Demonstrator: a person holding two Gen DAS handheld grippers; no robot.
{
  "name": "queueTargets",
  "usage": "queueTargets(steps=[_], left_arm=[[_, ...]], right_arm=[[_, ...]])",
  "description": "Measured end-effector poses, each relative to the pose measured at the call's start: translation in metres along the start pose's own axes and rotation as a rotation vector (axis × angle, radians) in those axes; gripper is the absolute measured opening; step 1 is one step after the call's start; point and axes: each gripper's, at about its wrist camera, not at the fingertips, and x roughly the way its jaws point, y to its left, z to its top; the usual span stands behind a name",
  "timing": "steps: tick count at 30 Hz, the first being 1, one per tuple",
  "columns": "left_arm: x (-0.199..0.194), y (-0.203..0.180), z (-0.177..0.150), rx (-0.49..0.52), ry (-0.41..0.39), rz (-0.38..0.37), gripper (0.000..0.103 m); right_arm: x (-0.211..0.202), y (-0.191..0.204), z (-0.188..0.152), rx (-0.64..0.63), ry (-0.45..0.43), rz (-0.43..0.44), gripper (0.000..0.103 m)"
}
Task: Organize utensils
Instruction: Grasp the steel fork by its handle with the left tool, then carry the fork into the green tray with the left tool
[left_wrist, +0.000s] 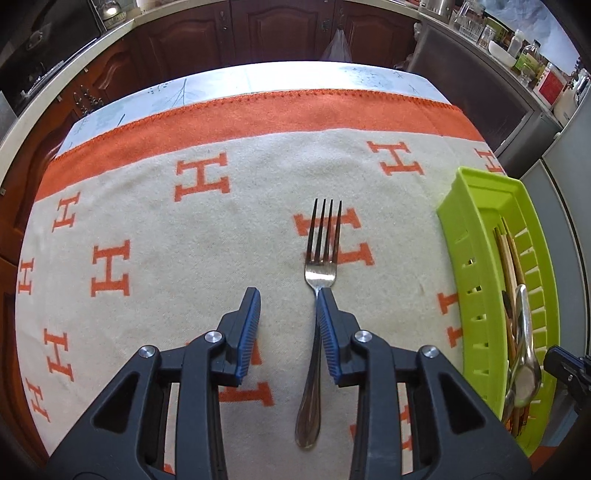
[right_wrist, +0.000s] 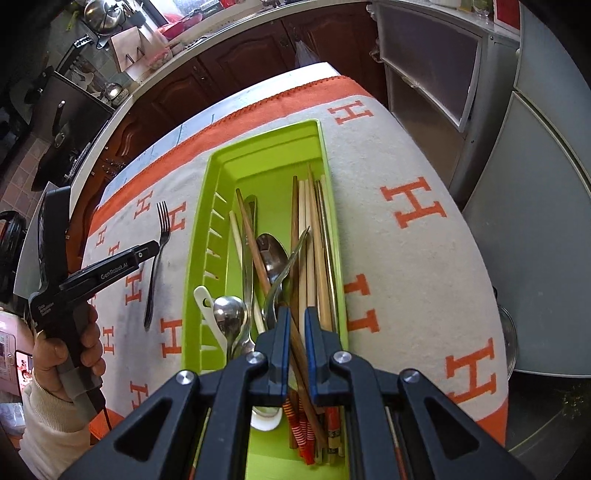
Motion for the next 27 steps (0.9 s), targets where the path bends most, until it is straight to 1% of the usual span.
queueTargets(steps=[4, 8, 10, 12, 13, 14, 15, 19, 23, 27], left_arm=[[0.003, -0.009, -0.006, 0.034, 0.021, 0.009, 0.029], [0.001, -0.017, -0.015, 0.079, -0.017, 0.037, 0.029], [0.001, -0.016, -0.017, 0.076, -0.028, 0.035, 0.029], [0.001, -0.013, -0.018, 0.049, -0.034, 0.019, 0.027], [0.0, -0.012, -0.019, 0.04, -0.037, 0.014, 0.021], [0.0, -0.012, -0.019, 0.037, -0.043, 0.017, 0.017], [-0.001, -0.013, -0.02, 0.044, -0.046, 0.018, 0.003], [-0.003, -0.017, -0.025, 0.035, -0.06, 0.042, 0.002], [-0.012, -0.012, -0.028, -0.035, -0.014, -0.005, 0.002], [-0.04, -0.013, -0.035, -0.048, -0.023, -0.062, 0.002]], right_arm=[[-0.003, 0.003, -0.003, -0.008, -0.009, 0.005, 0.007], [-0.003, 0.002, -0.005, -0.004, -0.006, 0.015, 0.007], [-0.002, 0.002, -0.006, -0.002, -0.008, 0.017, 0.007], [-0.002, 0.002, -0.007, 0.005, -0.011, 0.023, 0.007], [-0.002, 0.001, -0.008, 0.009, -0.013, 0.025, 0.007], [-0.002, 0.001, -0.008, 0.012, -0.016, 0.028, 0.007], [-0.001, 0.001, -0.008, 0.014, -0.018, 0.03, 0.007], [-0.002, 0.0, -0.01, 0.021, -0.02, 0.04, 0.007], [-0.004, -0.001, -0.012, 0.022, -0.025, 0.042, 0.007], [-0.007, -0.003, -0.014, 0.024, -0.031, 0.049, 0.007]])
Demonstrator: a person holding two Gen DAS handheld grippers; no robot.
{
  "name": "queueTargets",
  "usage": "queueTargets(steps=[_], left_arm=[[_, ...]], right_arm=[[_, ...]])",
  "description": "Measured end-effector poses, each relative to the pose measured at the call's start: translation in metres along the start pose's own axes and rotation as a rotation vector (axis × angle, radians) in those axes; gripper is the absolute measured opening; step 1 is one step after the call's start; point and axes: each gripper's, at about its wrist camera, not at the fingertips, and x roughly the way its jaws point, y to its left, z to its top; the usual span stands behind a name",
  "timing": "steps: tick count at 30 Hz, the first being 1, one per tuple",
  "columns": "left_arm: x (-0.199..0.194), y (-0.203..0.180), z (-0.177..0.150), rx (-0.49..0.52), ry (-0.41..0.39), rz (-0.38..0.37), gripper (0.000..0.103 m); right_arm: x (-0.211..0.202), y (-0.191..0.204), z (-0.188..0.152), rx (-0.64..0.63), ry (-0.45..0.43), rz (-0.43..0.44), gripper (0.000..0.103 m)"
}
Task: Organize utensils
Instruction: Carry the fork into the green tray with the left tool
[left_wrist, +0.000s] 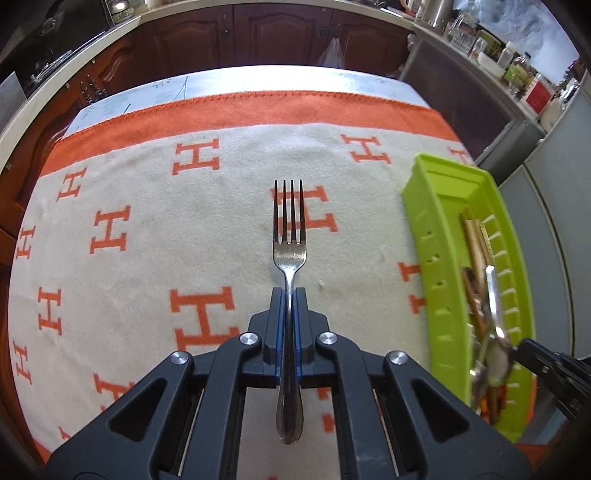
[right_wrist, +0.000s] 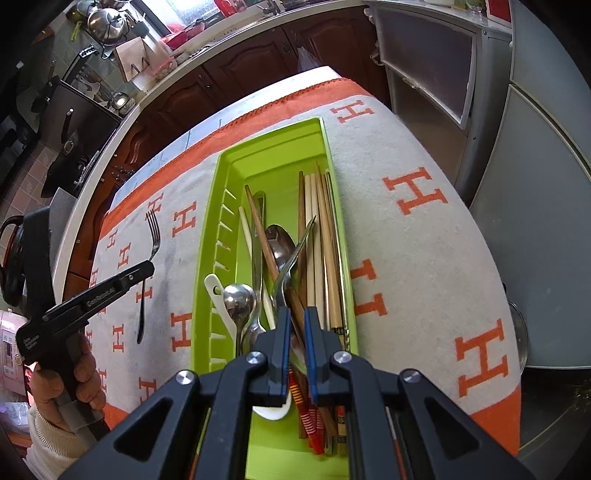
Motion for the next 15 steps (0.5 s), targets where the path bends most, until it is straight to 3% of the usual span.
queueTargets(steps=[8, 15], left_arm=[[-0.054, -0.015, -0.015, 0.012, 0.015, -0.113, 0.002], [-0.084, -0.058, -0.019, 0.06, 0.015, -0.192, 0.002]], right_arm=[[-0.008, 0.004, -0.004, -0.013, -0.014, 0.014, 0.007], [-0.019, 0.005, -0.007, -0.018, -0.037, 0.018, 0.007]])
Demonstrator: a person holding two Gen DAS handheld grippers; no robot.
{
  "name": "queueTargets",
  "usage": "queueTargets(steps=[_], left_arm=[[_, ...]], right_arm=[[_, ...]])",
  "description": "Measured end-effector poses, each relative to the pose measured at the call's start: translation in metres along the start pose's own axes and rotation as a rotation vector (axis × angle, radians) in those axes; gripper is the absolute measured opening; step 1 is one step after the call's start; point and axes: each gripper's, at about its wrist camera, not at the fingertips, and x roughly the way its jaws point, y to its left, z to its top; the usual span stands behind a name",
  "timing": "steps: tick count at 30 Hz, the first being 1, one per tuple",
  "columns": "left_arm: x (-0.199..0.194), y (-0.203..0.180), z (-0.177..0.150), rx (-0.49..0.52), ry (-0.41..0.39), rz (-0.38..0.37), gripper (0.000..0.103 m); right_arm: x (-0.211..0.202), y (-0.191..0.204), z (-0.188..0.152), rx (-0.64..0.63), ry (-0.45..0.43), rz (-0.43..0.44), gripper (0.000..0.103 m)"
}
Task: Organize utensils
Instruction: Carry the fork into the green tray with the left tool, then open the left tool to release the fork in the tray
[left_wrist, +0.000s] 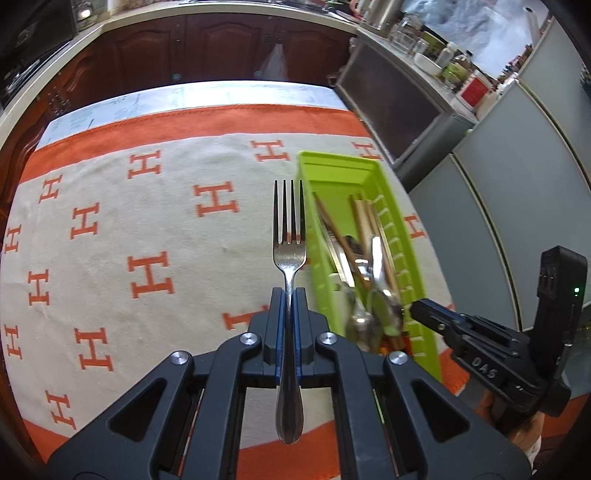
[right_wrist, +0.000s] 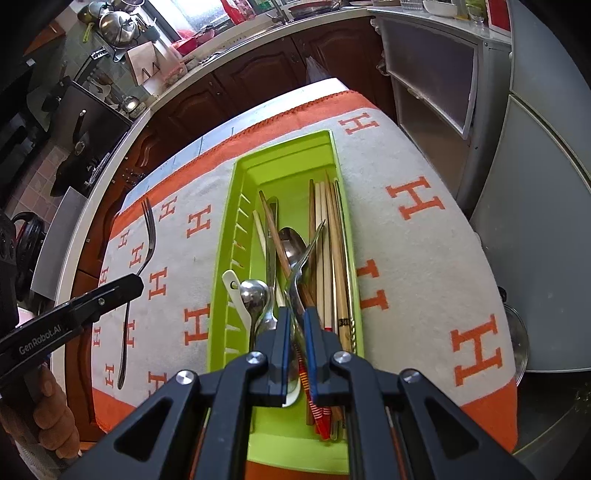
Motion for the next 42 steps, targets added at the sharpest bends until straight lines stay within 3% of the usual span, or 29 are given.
queueTargets(steps=[5, 13, 25, 38, 41, 42], left_arm=[[0.007, -0.036, 0.005, 0.036, 0.021, -0.029, 0.002], [0.037, -0.085, 0.008, 0.112, 0.053, -0.008, 0.002], [0.069, -0.08, 0.011, 0.088, 0.083, 0.066, 0.002], [0.069, -0.078, 0.012, 0.072, 0.091, 0.098, 0.003], [0.066, -0.076, 0.009, 0.085, 0.093, 0.117, 0.012], [0.065, -0.075, 0.008, 0.088, 0.089, 0.121, 0.025]], right_arm=[[-0.006, -0.004, 0.0, 0.006, -0.014, -0.013, 0.008], [-0.009, -0.01, -0.003, 0.021, -0.023, -0.025, 0.007], [-0.007, -0.015, -0.006, 0.02, -0.02, -0.025, 0.007], [-0.006, -0.012, -0.009, 0.018, -0.013, -0.027, 0.007], [-0.006, -0.011, -0.01, 0.013, -0.011, -0.026, 0.007], [-0.006, -0.01, -0.01, 0.011, -0.01, -0.027, 0.007]])
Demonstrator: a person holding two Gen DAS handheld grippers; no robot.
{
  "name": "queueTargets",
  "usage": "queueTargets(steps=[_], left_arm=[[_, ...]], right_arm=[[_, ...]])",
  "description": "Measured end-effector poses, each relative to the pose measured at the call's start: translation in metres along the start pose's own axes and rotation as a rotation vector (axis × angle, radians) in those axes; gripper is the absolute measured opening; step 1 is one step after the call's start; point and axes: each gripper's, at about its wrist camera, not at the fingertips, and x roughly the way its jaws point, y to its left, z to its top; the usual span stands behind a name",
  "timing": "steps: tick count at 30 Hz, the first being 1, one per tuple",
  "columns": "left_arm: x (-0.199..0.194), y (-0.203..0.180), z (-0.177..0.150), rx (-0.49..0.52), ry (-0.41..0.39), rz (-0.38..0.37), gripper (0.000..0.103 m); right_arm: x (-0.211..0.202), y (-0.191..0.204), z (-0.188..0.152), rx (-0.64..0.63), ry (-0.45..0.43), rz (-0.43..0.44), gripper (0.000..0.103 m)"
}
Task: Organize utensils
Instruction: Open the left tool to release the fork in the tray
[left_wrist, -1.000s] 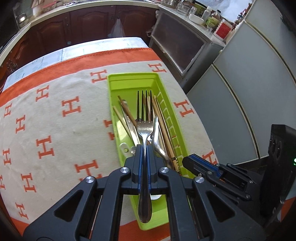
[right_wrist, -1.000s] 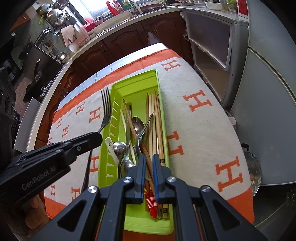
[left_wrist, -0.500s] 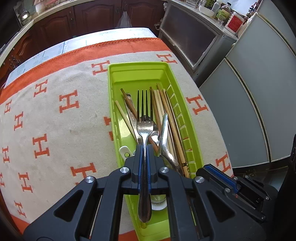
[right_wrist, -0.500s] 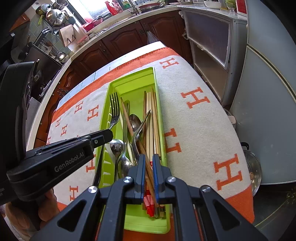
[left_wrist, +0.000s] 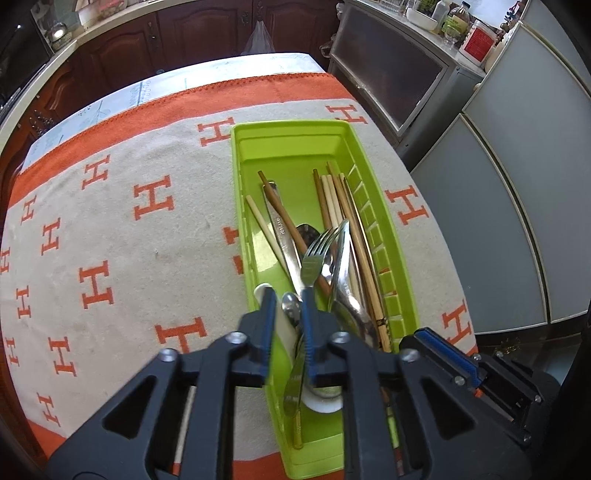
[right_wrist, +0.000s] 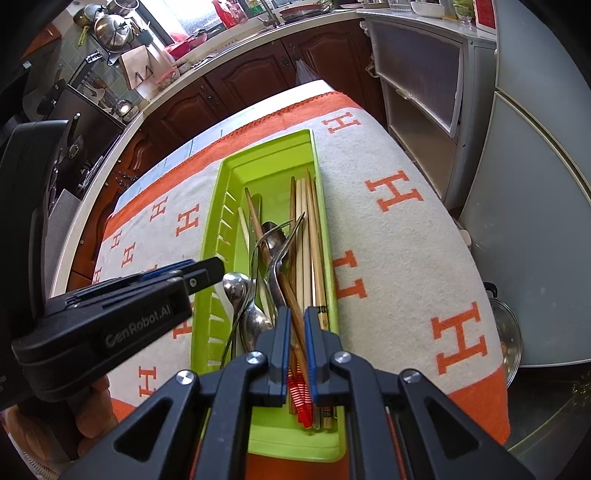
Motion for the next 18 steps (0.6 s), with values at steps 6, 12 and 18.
queueTargets(steps=[6, 12, 18], left_arm=[[-0.014, 0.009, -0.012, 0.01, -0.056, 0.038, 0.057], [-0.026, 0.016, -0.023, 0.029, -0.091, 0.071, 0.06], [-0.035, 0.025, -0.037, 0.025, -0.105, 0.098, 0.061]], right_arm=[[0.0, 0.005, -0.002, -0.011, 0.003, 0.003, 0.008], [0.001, 0.013, -0.005, -0.031, 0.005, 0.007, 0.008], [-0.002, 0.024, -0.013, -0.052, 0.004, 0.012, 0.008]])
